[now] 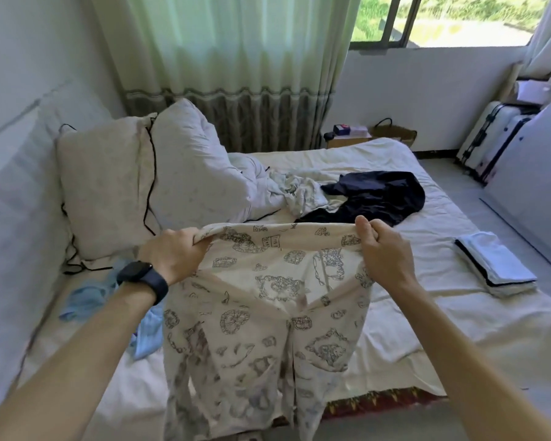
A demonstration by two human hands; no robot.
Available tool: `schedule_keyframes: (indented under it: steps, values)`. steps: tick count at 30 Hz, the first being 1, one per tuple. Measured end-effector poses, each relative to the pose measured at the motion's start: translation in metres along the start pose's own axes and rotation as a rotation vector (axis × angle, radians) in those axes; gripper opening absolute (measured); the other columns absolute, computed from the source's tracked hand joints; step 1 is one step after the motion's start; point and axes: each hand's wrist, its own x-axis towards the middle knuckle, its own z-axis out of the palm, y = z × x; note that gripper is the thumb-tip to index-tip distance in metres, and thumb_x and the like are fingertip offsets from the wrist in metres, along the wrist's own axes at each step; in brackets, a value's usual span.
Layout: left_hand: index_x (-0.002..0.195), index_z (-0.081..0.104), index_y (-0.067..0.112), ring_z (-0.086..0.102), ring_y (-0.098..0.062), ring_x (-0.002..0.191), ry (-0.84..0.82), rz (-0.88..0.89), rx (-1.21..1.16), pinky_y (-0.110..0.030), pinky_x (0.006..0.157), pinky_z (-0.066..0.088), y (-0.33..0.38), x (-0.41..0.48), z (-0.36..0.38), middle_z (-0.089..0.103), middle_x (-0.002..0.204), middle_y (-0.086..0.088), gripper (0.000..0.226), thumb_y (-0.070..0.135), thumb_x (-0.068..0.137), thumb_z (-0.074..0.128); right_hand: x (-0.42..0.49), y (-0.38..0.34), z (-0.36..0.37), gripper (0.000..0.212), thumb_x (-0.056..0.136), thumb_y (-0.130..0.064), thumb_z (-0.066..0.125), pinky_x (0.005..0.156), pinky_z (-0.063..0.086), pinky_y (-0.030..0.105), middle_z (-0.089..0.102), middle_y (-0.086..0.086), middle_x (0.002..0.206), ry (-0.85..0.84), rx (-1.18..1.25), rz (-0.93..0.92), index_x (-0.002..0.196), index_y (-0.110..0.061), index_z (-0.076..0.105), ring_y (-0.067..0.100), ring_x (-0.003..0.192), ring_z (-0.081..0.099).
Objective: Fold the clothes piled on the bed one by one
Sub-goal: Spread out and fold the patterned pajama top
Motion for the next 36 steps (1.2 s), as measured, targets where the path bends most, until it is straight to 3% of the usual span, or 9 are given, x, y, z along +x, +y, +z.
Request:
schedule_keyframes:
  steps: [5, 10, 14, 16, 19, 21, 25, 29, 36]
  values:
    - [0.075, 0.044, 0.022, 0.058, -0.030, 0.070, -0.109, -0.043, 0.147, -0.034, 0.058, 0.040, -0.007, 0.064, 0.067, 0.063, 0.077, -0.006, 0.069, 0.082, 0.085, 0.011, 0.056, 0.027, 0.052, 0.052, 0.107, -0.051, 0.036, 0.057, 0.032, 0.035, 0.060, 0.005, 0.075, -0.027, -0.081, 0.208, 0.076, -0.012, 0.052, 0.017, 0.070, 0.054]
    - [0.085, 0.039, 0.029, 0.066, -0.036, 0.087, -0.271, -0.139, 0.092, -0.035, 0.064, 0.043, -0.043, 0.137, 0.167, 0.069, 0.098, -0.014, 0.033, 0.061, 0.091, 0.042, 0.122, 0.085, 0.147, 0.050, 0.109, -0.045, 0.035, 0.073, 0.044, 0.040, 0.059, 0.004, 0.081, -0.135, -0.088, 0.460, 0.093, -0.007, 0.063, 0.029, 0.084, 0.058]
    - [0.096, 0.049, 0.026, 0.063, -0.039, 0.090, -0.337, -0.274, -0.012, -0.036, 0.067, 0.049, -0.075, 0.205, 0.243, 0.066, 0.103, -0.018, 0.008, 0.032, 0.093, 0.052, 0.176, 0.126, 0.235, 0.046, 0.109, -0.041, 0.035, 0.076, 0.048, 0.043, 0.056, 0.005, 0.079, -0.124, -0.056, 0.580, 0.084, -0.010, 0.057, 0.024, 0.075, 0.054]
    - [0.105, 0.052, 0.022, 0.061, -0.040, 0.089, -0.305, -0.324, -0.055, -0.037, 0.066, 0.046, -0.090, 0.239, 0.277, 0.065, 0.104, -0.021, 0.012, 0.025, 0.094, 0.051, 0.206, 0.143, 0.282, 0.044, 0.110, -0.038, 0.036, 0.080, 0.057, 0.049, 0.063, 0.010, 0.086, -0.110, 0.100, 0.680, 0.089, -0.007, 0.059, 0.024, 0.075, 0.060]
    - [0.111, 0.051, 0.017, 0.058, -0.040, 0.090, -0.280, -0.409, -0.187, -0.037, 0.068, 0.041, -0.107, 0.283, 0.333, 0.063, 0.110, -0.024, 0.018, 0.022, 0.095, 0.055, 0.241, 0.170, 0.343, 0.036, 0.110, -0.031, 0.041, 0.079, 0.062, 0.038, 0.065, 0.019, 0.112, -0.124, 0.378, 0.794, 0.112, 0.000, 0.058, 0.023, 0.087, 0.067]
    - [0.129, 0.046, 0.020, 0.055, -0.039, 0.111, -0.355, -0.441, -0.292, -0.040, 0.084, 0.045, -0.115, 0.291, 0.374, 0.055, 0.130, -0.021, 0.041, 0.038, 0.095, 0.059, 0.244, 0.196, 0.375, 0.041, 0.107, -0.035, 0.046, 0.092, 0.059, 0.045, 0.059, 0.021, 0.134, -0.261, 0.386, 0.765, 0.130, -0.002, 0.054, 0.027, 0.108, 0.065]
    - [0.152, 0.021, 0.027, 0.027, -0.037, 0.143, -0.356, -0.301, -0.016, -0.054, 0.113, 0.028, -0.118, 0.229, 0.445, 0.021, 0.159, -0.013, 0.081, 0.058, 0.088, 0.060, 0.179, 0.254, 0.402, 0.073, 0.098, -0.048, 0.059, 0.107, 0.044, 0.039, 0.043, 0.000, 0.157, -0.478, 0.010, 0.548, 0.159, -0.025, 0.027, 0.020, 0.138, 0.047]
    - [0.147, 0.030, 0.029, 0.031, -0.037, 0.144, -0.301, -0.087, -0.101, -0.062, 0.115, 0.023, -0.098, 0.091, 0.479, 0.025, 0.160, -0.012, 0.075, 0.049, 0.085, 0.066, 0.055, 0.297, 0.385, 0.069, 0.094, -0.046, 0.067, 0.101, 0.042, 0.032, 0.053, 0.004, 0.142, -0.410, -0.131, 0.500, 0.150, -0.017, 0.041, 0.020, 0.130, 0.052]
    - [0.157, 0.023, 0.034, 0.013, -0.031, 0.153, -0.643, 0.164, 0.060, -0.067, 0.112, 0.021, -0.072, -0.143, 0.477, 0.014, 0.167, -0.008, 0.116, 0.075, 0.062, 0.073, -0.138, 0.329, 0.305, 0.092, 0.072, -0.075, 0.070, 0.104, 0.045, 0.055, 0.035, 0.010, 0.154, -0.735, -0.577, 0.196, 0.145, -0.024, 0.044, 0.035, 0.136, 0.039]
